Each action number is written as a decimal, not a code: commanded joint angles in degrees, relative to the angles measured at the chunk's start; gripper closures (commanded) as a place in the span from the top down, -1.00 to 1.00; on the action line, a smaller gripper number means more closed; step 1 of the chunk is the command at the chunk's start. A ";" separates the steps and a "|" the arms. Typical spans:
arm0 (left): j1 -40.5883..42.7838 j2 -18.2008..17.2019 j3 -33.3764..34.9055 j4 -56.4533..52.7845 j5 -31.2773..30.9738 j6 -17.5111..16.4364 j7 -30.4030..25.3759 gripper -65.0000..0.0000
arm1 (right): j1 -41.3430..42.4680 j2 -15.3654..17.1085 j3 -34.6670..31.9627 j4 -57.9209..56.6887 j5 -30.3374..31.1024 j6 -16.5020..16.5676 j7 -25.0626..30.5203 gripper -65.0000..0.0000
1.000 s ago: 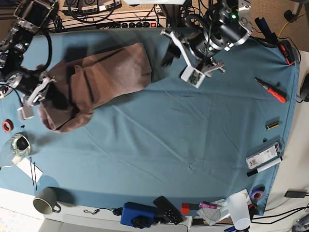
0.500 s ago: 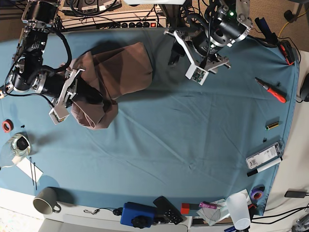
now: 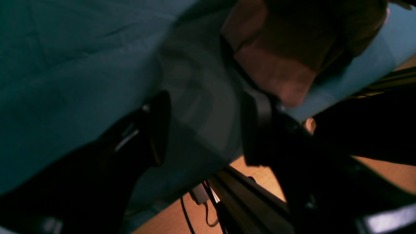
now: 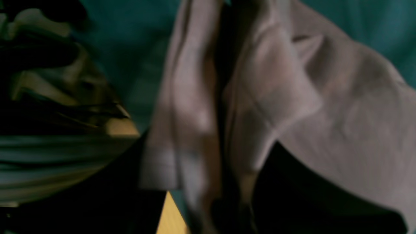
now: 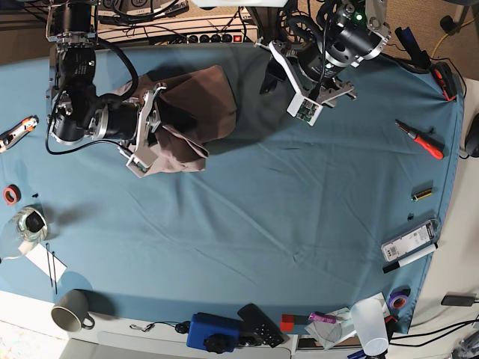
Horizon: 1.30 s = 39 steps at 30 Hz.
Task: Fold the T-shirt properly
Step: 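Fold the held end over the bundle with the right gripper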
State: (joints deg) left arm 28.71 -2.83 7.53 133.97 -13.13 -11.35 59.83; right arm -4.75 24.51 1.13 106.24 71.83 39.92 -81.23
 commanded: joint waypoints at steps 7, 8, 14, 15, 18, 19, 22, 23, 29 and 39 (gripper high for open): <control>0.22 0.31 0.15 1.03 -0.72 -0.02 -1.40 0.06 | 1.90 0.72 5.42 6.88 10.05 0.08 1.23 -0.56; 0.22 0.31 0.15 1.03 -0.70 -0.04 -1.42 0.06 | 1.97 0.72 6.21 8.17 10.82 0.08 1.23 -0.56; 1.49 0.31 0.15 1.03 -0.33 -0.04 -2.32 0.06 | 2.08 0.72 9.42 15.54 10.60 0.08 1.23 -0.56; 1.66 0.31 0.15 1.03 -0.33 -0.04 -2.51 0.06 | 2.08 0.70 9.94 16.39 10.01 0.08 1.23 -0.56; 1.79 0.31 0.15 1.03 -0.33 -0.04 -2.49 0.06 | 2.08 0.70 10.84 17.20 4.81 0.08 2.93 -0.56; 1.79 0.33 0.15 1.03 -0.35 -0.04 -2.49 0.06 | 2.05 0.70 10.99 17.18 2.21 0.08 4.07 -0.56; 1.79 0.33 0.15 1.03 -0.35 -0.04 -2.49 0.06 | 2.01 0.70 10.99 16.92 -9.88 0.08 8.31 -0.56; 1.79 0.33 0.15 1.03 -0.35 -0.04 -2.47 0.06 | 2.01 0.70 10.99 16.61 -14.21 0.08 9.79 -0.56; 1.77 0.31 0.15 1.03 -0.55 -0.04 -2.47 0.06 | 2.01 0.72 10.99 11.41 -31.17 -2.10 14.14 -0.81; 1.77 0.28 0.15 1.03 -0.55 -0.04 -2.49 0.06 | 0.42 0.72 10.84 8.28 -34.34 -5.22 9.66 -1.00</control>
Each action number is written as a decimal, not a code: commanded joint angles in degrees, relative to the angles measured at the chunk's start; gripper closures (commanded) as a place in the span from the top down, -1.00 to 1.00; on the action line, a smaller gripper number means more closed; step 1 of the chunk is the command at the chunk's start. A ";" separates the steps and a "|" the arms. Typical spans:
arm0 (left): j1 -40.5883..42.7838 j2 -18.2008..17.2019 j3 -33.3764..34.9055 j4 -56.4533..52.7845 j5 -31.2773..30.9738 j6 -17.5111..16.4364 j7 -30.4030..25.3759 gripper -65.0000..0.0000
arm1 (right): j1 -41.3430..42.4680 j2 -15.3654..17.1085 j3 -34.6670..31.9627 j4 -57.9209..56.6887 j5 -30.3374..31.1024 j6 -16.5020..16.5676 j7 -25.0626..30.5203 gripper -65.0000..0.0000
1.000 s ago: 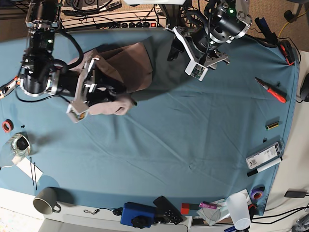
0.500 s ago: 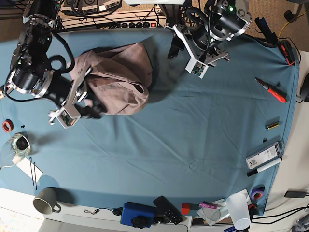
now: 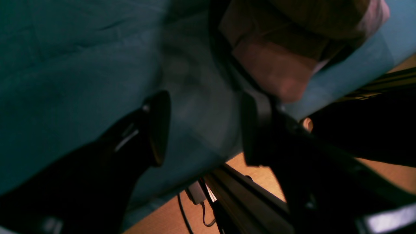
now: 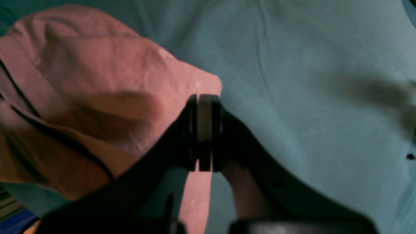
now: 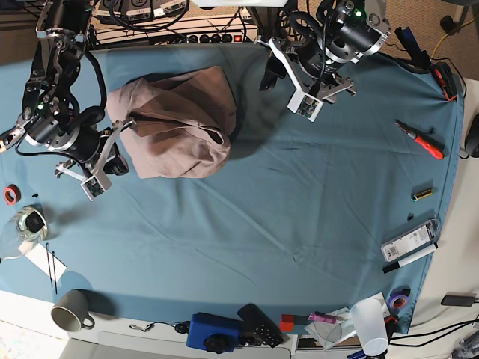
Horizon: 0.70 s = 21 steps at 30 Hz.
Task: Fold the T-shirt properly
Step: 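Fold the held end over the bundle with the right gripper, then release the shirt and pull the right gripper away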
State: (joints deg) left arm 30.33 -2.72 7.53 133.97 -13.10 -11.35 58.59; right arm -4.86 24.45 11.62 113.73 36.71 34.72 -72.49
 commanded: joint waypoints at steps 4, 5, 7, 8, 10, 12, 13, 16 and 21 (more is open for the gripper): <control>0.13 0.17 0.15 1.03 -0.57 -0.07 -1.27 0.06 | -2.49 0.79 -0.92 0.79 0.94 0.00 0.13 -1.00; 0.13 0.17 0.15 1.03 -0.57 -0.07 -1.27 0.06 | -3.30 0.81 -1.79 0.79 0.96 0.00 -0.55 -1.00; 0.11 0.17 0.15 1.03 -0.57 -0.04 -1.31 0.06 | -4.72 0.83 -3.91 0.79 0.98 0.20 -1.95 -1.00; 0.13 0.17 0.15 1.03 -0.57 -0.04 -1.49 0.06 | -5.18 0.83 -4.96 0.79 1.20 0.57 -2.73 -1.00; 0.15 0.17 0.15 1.03 -0.57 -0.04 -1.49 0.06 | -5.51 1.18 -6.88 0.79 3.96 2.05 -6.32 -1.00; 0.13 0.17 0.15 1.03 -0.57 -0.02 -1.51 0.06 | -5.86 2.32 -8.48 0.79 11.17 4.74 -7.51 -1.00; 0.13 0.15 0.15 1.03 -0.57 -0.04 -1.49 0.06 | -6.16 3.28 -9.27 0.79 16.39 5.28 -7.51 -1.00; 0.13 0.15 0.15 1.03 -0.57 -0.02 -1.53 0.06 | -7.48 6.05 -11.82 0.79 29.62 5.28 -7.51 -1.00; 0.13 0.17 0.15 1.03 -0.57 -0.04 -1.64 0.06 | -7.43 7.78 -13.29 0.92 34.38 5.28 -7.51 -1.00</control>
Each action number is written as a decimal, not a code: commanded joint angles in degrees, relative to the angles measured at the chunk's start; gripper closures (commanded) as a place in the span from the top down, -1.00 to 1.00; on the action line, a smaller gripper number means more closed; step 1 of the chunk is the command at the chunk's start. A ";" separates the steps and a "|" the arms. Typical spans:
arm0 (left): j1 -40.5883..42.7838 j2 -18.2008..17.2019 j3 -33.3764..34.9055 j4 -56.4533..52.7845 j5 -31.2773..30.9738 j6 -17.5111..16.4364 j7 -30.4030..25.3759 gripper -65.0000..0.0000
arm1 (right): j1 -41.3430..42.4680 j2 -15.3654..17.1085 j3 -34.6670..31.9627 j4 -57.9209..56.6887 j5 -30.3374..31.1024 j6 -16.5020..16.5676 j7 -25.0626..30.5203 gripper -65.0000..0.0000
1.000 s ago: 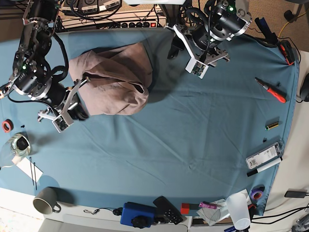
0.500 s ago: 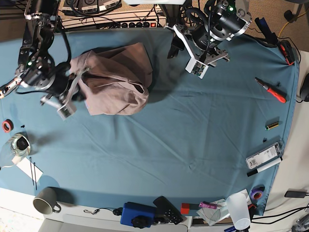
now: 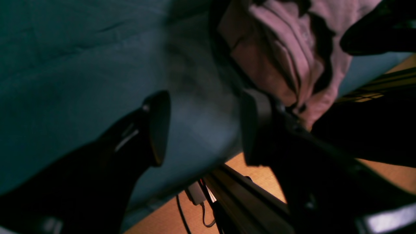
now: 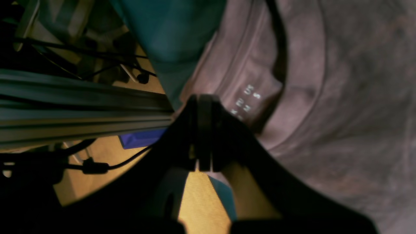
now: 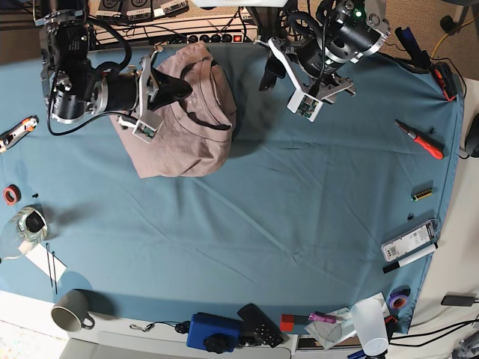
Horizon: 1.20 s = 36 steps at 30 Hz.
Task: Fold the T-shirt properly
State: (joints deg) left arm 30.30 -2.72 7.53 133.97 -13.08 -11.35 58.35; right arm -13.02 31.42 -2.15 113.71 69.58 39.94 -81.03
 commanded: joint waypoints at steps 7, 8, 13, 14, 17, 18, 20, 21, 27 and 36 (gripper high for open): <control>0.17 0.17 0.15 1.03 -0.59 -0.04 -1.42 0.06 | 4.55 0.44 4.79 0.96 -3.98 0.06 1.03 -1.00; 0.17 0.15 0.15 1.03 -0.55 -0.04 -1.42 0.06 | 5.03 0.33 5.27 0.92 -7.65 0.06 1.49 -1.00; 0.15 0.15 0.15 1.03 3.76 -0.02 -4.28 0.06 | 6.25 -0.55 5.20 -1.51 -16.79 0.06 11.45 -1.00; 0.15 0.15 0.15 1.03 5.62 -0.02 -4.92 0.06 | 6.71 -1.40 5.20 -3.13 -16.74 0.06 11.50 -1.00; 0.15 0.15 0.15 1.03 9.57 0.00 -5.38 0.06 | 8.57 -4.83 5.20 -9.97 -16.74 0.06 11.23 -1.00; 0.15 0.15 0.15 1.03 10.43 0.00 -5.60 0.06 | 9.29 -5.95 5.20 -12.61 -16.74 0.06 10.86 -1.00; 0.15 0.15 0.15 1.03 12.61 0.00 -5.75 0.02 | 10.84 -7.89 5.20 -17.62 -16.76 0.06 9.79 -1.00; 0.15 0.13 0.15 1.03 14.27 0.00 -5.77 -0.05 | 11.50 -8.66 5.20 -19.71 -16.76 0.06 9.01 -1.00; 0.09 -0.74 0.15 1.03 25.11 8.28 -6.93 -0.84 | 14.16 -10.29 5.22 -23.26 -16.50 0.06 6.01 -1.00; 0.02 -5.14 -0.70 1.03 30.88 10.82 -8.63 -1.00 | 16.96 -9.77 5.33 -14.49 -16.79 -3.32 5.57 -1.00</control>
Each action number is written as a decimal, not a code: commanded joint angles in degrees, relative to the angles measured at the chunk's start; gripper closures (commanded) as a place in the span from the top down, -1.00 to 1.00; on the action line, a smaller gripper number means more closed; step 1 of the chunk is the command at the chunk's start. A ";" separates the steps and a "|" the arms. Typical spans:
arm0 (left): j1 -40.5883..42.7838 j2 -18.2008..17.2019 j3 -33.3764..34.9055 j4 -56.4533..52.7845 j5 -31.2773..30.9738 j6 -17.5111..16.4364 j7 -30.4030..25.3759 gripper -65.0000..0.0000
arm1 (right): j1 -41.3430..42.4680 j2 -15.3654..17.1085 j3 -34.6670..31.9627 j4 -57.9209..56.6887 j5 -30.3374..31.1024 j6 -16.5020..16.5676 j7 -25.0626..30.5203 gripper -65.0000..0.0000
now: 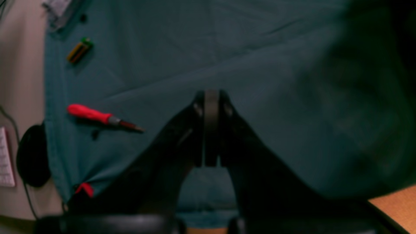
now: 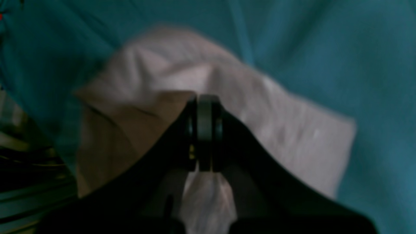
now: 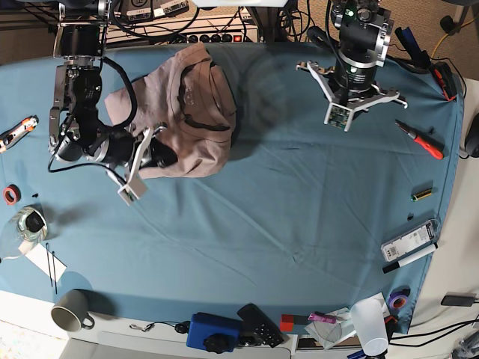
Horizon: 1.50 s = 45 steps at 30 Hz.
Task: Fold the T-shirt properly
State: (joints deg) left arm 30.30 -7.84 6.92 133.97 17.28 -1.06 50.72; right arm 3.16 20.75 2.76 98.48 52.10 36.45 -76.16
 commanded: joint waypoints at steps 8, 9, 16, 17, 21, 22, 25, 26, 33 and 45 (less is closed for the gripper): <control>0.44 -0.52 -16.20 1.03 -11.39 -2.21 -0.81 -1.00 | -2.27 1.16 7.17 5.88 -3.10 0.17 -0.39 -1.00; 0.61 -0.87 -18.34 1.03 -14.40 -3.04 -0.74 -1.00 | -3.06 1.14 8.92 6.27 -3.08 0.15 -0.50 -1.00; 5.60 -2.21 -27.87 1.03 -22.03 -4.96 -0.13 -1.00 | -11.80 1.07 20.41 10.54 2.56 0.22 -3.84 -1.00; 6.45 -2.21 -28.61 1.03 -22.25 -4.98 -0.13 -1.00 | -13.57 0.94 21.81 11.91 3.04 0.35 -3.84 -1.00; 9.84 -2.19 -29.51 1.03 -25.18 -5.03 0.07 -1.00 | -21.09 0.96 26.43 18.69 3.58 0.81 -3.84 -1.00; 10.62 -2.19 -29.51 1.03 -25.73 -5.03 0.70 -1.00 | -22.99 0.96 27.39 20.41 3.58 0.81 -3.84 -1.00; 13.33 -2.21 -29.51 1.03 -25.90 -5.27 1.97 -1.00 | -29.07 0.92 29.53 24.61 3.58 0.79 -3.84 -1.00; 14.53 -2.21 -29.51 1.03 -25.90 -5.46 1.97 -1.00 | -31.06 0.79 29.99 25.38 3.58 0.79 -3.84 -1.00; 22.45 -2.19 -29.51 1.03 -25.92 -6.51 1.92 -1.00 | -43.56 -0.68 30.29 25.77 3.56 1.11 -3.84 -1.00; 28.24 -2.19 -29.51 -8.70 -32.26 -9.57 3.61 -1.00 | -53.96 -7.26 30.29 19.89 -3.93 3.55 -3.84 -1.00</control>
State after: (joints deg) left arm 57.71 -9.82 -22.26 124.44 -14.70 -10.74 54.81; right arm -50.15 13.02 32.62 117.69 47.99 39.94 -80.36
